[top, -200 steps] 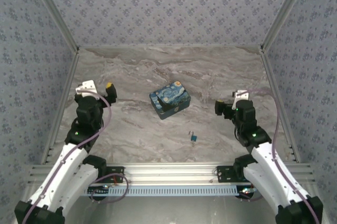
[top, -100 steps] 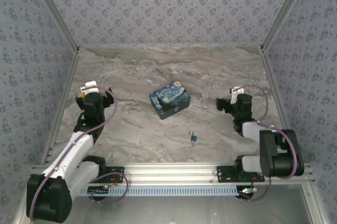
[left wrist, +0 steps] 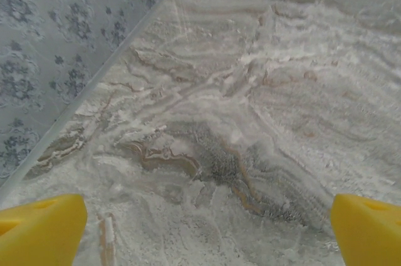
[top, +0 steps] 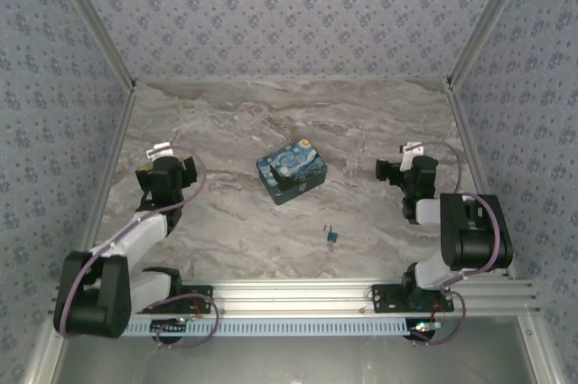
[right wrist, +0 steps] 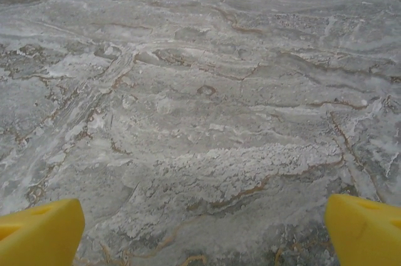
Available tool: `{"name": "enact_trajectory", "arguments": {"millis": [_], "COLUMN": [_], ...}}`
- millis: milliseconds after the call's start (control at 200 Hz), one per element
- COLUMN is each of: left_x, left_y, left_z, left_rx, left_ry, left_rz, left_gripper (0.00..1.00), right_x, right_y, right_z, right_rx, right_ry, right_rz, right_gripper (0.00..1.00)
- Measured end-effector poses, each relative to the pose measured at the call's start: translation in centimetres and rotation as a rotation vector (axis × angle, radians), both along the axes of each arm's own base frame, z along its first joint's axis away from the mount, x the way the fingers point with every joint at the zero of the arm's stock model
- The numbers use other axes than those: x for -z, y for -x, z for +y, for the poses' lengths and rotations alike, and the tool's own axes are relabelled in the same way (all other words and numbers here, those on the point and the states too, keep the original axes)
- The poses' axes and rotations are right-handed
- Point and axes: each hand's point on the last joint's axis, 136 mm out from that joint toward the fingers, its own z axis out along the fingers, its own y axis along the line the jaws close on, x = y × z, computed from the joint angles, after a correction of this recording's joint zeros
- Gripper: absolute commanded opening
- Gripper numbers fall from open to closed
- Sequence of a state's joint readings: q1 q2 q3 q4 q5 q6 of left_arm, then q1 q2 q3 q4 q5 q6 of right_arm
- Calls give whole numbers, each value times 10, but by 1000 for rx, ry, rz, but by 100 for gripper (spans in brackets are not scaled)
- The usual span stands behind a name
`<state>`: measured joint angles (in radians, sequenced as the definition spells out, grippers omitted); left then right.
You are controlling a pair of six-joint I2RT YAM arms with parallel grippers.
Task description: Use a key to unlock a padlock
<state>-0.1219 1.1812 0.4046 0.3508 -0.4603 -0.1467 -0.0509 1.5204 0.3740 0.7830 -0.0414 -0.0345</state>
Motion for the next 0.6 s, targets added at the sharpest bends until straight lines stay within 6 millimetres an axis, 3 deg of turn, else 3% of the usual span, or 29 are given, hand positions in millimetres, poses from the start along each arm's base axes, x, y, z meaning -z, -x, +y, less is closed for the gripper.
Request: {"name": "enact_trajectory", "arguments": {"millis": [130,330,470,600], "left_x": [20,24,49,47], "left_y": [-11,-30,-37,-41], "left_z": [0,-5,-15,-24], "left_rx": [29,110,193,261], "left_ry": [-1,-5,8,36], "left_rz": [25,-46,-17,-23], "left_gripper": [100,99,99,99], "right_x": [-1,-1,-1,-1], "right_y": [-1,-1,-1,-1], "right_z": [0,-1,-1,0], "right_rx": [3,7,10,10], "right_ry": [2,5,7,8], "right_rz": [-3,-2,-3,-3], "right_gripper": [100,100,100,100]}}
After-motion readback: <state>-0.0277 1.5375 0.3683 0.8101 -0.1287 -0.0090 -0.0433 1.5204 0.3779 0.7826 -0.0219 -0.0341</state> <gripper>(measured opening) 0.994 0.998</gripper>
